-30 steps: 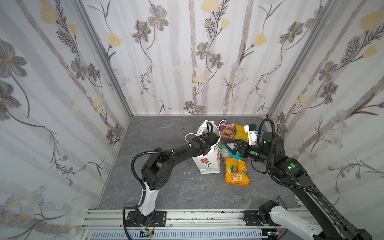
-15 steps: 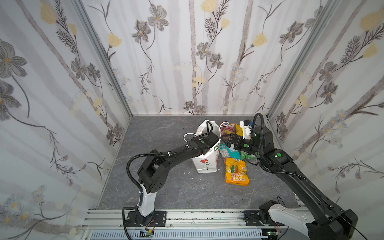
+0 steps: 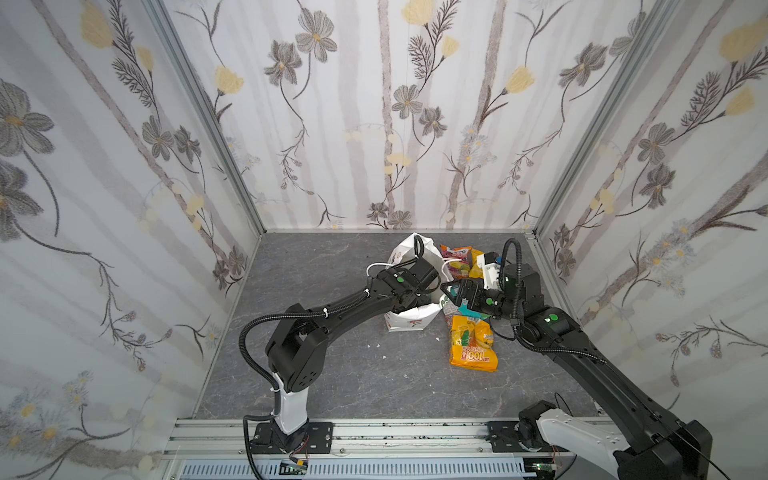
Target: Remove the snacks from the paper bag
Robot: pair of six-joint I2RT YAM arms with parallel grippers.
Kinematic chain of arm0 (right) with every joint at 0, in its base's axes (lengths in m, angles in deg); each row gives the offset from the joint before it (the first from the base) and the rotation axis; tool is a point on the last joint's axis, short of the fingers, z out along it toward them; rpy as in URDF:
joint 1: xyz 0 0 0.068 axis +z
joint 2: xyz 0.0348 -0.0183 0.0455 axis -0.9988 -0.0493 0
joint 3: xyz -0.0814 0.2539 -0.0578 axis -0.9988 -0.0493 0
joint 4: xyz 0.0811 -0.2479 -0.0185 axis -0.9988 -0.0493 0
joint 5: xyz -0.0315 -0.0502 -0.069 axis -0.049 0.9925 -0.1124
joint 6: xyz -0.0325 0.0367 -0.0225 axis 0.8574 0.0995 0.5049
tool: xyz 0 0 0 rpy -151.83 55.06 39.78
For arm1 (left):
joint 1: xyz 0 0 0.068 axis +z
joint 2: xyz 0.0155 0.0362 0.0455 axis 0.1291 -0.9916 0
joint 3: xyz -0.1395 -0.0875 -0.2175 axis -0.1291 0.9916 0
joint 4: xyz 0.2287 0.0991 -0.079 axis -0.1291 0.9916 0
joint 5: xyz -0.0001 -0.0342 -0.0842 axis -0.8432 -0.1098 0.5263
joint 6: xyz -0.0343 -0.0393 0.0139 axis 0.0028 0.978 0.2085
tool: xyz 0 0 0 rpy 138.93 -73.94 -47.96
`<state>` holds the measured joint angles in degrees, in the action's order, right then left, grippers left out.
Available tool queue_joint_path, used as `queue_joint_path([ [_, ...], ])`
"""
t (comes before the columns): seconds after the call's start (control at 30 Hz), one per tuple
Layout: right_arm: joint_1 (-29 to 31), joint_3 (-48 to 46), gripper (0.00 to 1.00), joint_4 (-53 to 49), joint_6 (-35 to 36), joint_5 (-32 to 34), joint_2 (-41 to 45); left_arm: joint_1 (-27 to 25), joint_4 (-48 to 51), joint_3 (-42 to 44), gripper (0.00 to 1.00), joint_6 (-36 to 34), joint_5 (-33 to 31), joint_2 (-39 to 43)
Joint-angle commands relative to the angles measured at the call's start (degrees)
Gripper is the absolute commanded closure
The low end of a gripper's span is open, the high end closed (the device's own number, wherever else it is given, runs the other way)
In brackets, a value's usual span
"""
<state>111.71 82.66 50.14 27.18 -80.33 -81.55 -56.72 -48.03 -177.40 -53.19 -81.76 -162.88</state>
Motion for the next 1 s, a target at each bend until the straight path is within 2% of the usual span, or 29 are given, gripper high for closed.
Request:
queue_joint_path([
  [0.0, 0.07, 1.50, 0.01, 1.16, -1.75, -3.94, 0.85, 0.10, -0.99, -0.92, 1.00, -1.33, 1.74, -0.02],
  [0.07, 0.01, 3.36, 0.01, 1.72, -2.20, -5.49, 1.99, -0.10, -0.50, -1.06, 1.00, -2.35, 1.78, -1.06],
  [0.17, -1.26, 7.76, 0.01, 0.05, -0.27, -2.89, 3.45, -0.61, -1.17, 0.54, 1.00, -3.53, 2.08, -1.02],
  [0.2, -2.83, 9.98, 0.01, -1.61, 1.07, -3.89, 2.96, -0.74, -1.53, 1.12, 1.00, -3.60, 2.41, -0.95],
  [0.3, -7.30, 17.97, 0.01, -9.74, 6.94, -7.60, -1.96, -0.75, -1.31, 1.86, 1.00, -4.03, 3.49, -1.45],
  [0.4, -7.81, 22.97, 0.01, -14.62, 12.41, -8.59, -6.93, -1.29, -0.95, 2.12, 1.00, -5.29, 4.29, -1.46],
  [0.77, -8.36, 26.45, 0.01, -16.94, 16.95, -10.61, -21.01, -3.15, -0.76, 2.63, 1.00, -7.30, 3.90, -0.30],
  [0.97, -8.37, 25.76, 0.01, -18.28, 18.14, -7.87, -25.98, -4.09, -2.88, 3.42, 1.00, -9.61, 3.37, 1.68],
])
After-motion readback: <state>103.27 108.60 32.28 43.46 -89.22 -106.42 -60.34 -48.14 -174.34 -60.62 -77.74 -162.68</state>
